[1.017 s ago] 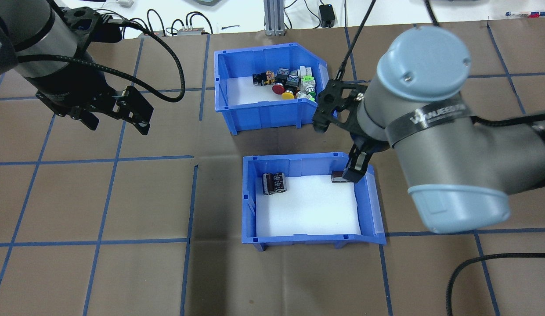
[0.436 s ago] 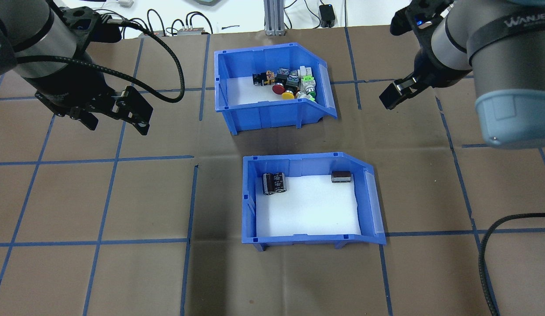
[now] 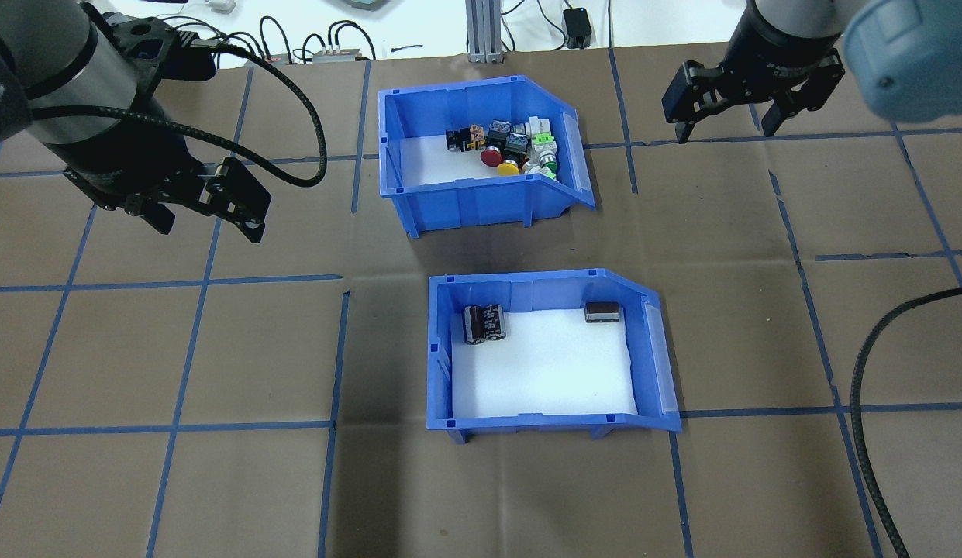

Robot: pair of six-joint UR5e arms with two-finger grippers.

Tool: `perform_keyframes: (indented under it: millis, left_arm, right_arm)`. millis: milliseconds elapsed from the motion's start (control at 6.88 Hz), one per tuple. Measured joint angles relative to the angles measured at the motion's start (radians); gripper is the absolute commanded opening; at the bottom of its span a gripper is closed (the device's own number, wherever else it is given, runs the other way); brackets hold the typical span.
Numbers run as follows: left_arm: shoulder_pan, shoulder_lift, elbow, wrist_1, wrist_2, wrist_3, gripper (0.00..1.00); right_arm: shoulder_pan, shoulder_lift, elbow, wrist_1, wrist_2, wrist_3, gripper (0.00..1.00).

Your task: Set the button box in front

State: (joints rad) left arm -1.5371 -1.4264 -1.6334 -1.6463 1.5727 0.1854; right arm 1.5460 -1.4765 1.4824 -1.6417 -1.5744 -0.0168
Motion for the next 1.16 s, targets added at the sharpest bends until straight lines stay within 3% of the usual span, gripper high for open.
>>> perform_keyframes:
  millis: [291, 1162]
  left_arm:
    - [0.001, -0.007, 0.005, -0.001, 0.001, 0.001, 1.0]
    - [0.003, -0.019, 0.016, -0.001, 0.0, 0.001, 1.0]
  right_arm:
    - [0.002, 0.032, -0.064, 0.11, 0.001, 0.074, 1.0]
    - [0.0, 0.007, -0.006, 0.089, -0.005, 0.085, 1.0]
